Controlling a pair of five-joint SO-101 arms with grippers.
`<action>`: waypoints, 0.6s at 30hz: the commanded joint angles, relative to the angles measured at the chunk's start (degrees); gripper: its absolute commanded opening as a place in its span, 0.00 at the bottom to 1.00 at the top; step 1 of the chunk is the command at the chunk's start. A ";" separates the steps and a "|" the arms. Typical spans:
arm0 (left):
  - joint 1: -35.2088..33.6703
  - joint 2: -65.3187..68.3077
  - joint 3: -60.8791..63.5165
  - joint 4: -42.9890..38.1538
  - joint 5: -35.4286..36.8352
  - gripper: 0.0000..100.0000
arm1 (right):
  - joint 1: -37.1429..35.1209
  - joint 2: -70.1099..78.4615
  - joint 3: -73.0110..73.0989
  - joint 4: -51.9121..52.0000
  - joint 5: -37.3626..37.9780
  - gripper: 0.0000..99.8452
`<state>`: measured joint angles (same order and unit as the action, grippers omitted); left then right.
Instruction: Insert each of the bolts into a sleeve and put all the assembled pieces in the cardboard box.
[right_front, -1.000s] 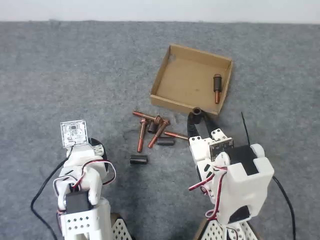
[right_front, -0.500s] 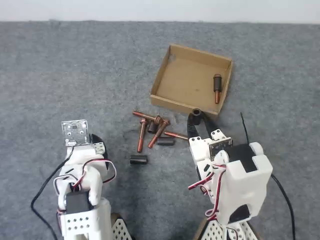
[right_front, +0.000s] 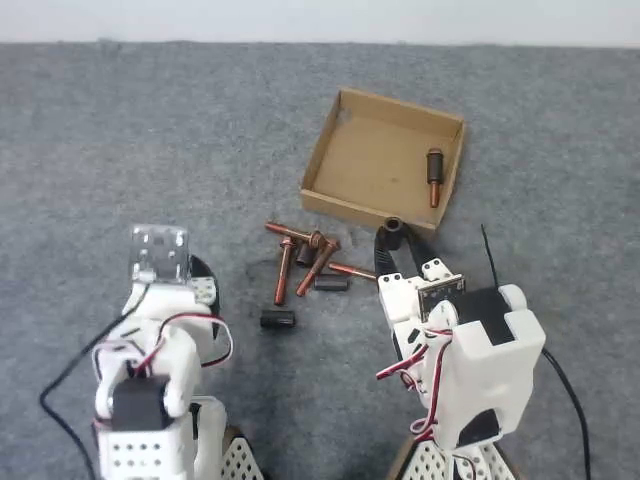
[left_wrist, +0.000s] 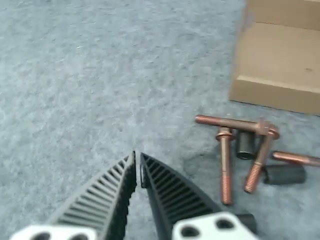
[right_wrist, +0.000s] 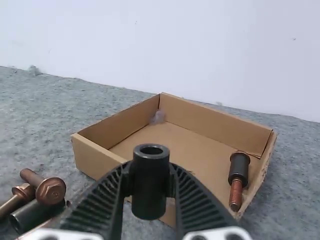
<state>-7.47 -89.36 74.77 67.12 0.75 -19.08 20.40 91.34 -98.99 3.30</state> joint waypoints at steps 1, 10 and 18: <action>2.55 17.14 -12.26 -0.09 -0.44 0.01 | -0.04 0.40 0.62 -1.36 0.35 0.01; 10.02 32.44 -22.46 -1.41 7.74 0.03 | -0.04 0.40 0.62 -1.36 0.35 0.01; 13.80 44.57 -22.81 -4.22 9.23 0.12 | -0.04 0.40 0.62 -1.36 0.35 0.01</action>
<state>5.71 -50.95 55.16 67.12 8.84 -19.08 20.92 91.34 -98.99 3.30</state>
